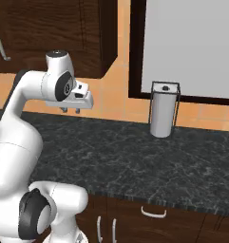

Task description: Take a straw from the drawer in front and place it inside the glass cup on the dining counter.

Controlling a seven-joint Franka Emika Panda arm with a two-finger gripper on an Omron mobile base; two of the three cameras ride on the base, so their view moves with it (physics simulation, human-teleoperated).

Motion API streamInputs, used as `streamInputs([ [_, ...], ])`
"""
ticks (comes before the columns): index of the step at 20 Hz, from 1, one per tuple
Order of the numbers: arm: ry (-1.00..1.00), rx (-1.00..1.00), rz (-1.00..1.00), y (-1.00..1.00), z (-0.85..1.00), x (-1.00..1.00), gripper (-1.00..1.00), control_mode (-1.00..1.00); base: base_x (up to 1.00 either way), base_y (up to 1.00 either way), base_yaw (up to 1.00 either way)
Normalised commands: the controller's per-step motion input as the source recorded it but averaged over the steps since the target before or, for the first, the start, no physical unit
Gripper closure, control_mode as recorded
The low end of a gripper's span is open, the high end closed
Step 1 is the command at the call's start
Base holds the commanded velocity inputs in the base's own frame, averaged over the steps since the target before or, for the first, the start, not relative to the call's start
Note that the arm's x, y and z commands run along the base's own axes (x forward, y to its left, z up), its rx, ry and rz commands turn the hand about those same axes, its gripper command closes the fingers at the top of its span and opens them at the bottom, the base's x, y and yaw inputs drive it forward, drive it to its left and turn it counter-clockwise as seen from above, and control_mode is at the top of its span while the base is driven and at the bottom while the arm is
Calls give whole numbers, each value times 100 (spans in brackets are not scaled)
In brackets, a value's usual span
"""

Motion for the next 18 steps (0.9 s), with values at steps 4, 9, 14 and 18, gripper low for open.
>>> streamInputs([
  [4,0,0,0,0,0,0,-100,100,-25,0,0],
  [9,0,0,0,0,0,0,-100,100,-60,-32,22],
  [14,0,0,0,0,0,0,-100,100,-11,-61,57],
  [18,0,0,0,0,0,0,-100,100,0,-65,70],
])
